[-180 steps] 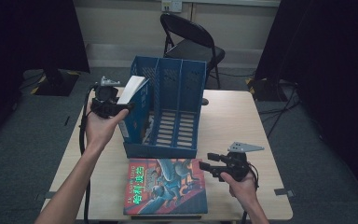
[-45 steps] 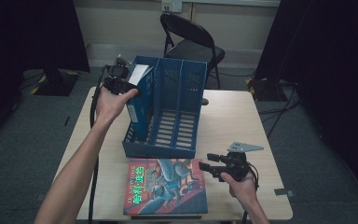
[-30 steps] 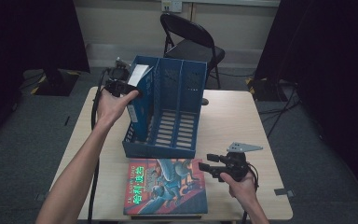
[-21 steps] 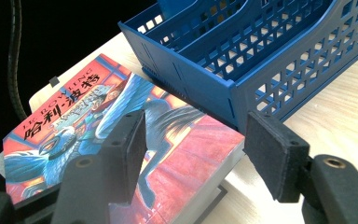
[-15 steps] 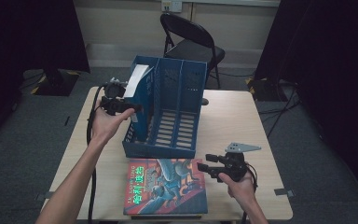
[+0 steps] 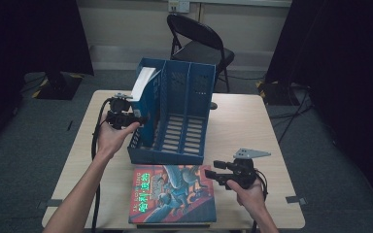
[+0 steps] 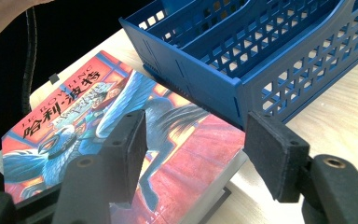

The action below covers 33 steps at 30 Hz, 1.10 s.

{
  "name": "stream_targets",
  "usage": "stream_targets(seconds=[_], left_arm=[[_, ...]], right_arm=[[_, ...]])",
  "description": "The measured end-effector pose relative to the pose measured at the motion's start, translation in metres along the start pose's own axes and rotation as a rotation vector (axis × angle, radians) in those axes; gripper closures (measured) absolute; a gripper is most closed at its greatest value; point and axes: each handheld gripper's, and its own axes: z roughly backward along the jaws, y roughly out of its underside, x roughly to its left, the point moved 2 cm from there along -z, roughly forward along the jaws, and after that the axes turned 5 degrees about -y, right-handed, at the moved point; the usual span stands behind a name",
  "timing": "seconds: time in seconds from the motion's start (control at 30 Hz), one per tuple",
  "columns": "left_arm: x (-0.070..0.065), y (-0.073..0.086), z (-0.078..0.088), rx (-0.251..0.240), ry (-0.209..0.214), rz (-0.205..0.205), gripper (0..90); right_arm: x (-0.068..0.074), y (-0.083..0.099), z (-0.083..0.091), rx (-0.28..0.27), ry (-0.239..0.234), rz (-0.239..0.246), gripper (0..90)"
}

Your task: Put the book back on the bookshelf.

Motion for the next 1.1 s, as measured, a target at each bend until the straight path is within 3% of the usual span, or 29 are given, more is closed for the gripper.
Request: stream_targets(seconds=[0.03, 0.23, 0.4, 0.5, 0.63, 0.77, 0.97, 1.1], left_arm=[[0.000, 0.001, 0.000, -0.001, 0.008, 0.026, 51.3], [0.003, 0.002, 0.000, -0.009, 0.005, 0.017, 50.5], [0.002, 0.005, 0.000, -0.015, -0.007, -0.006, 50.2], [0.004, 0.011, -0.003, 0.005, -0.035, -0.038, 44.5], [0.010, 0.021, -0.004, 0.009, -0.003, -0.008, 40.7], [0.010, 0.030, 0.001, 0.001, -0.010, -0.024, 39.7], [0.011, 0.043, 0.011, 0.001, 0.024, -0.042, 42.6], [0.012, 0.051, 0.017, 0.011, 0.009, -0.075, 44.2]], right_arm=[[0.000, 0.000, 0.000, 0.000, 0.000, -0.001, 38.8], [0.001, 0.000, -0.001, -0.001, -0.002, -0.001, 38.9], [0.000, 0.000, 0.001, -0.007, 0.000, -0.005, 38.8], [0.000, 0.000, 0.002, -0.009, 0.001, -0.005, 38.9], [-0.001, 0.000, 0.002, -0.007, 0.002, -0.004, 38.9], [0.000, 0.000, 0.001, -0.003, 0.003, -0.001, 38.9], [0.000, 0.000, 0.000, -0.004, 0.003, -0.002, 38.8], [0.000, 0.000, 0.000, -0.002, 0.003, -0.002, 38.8]])
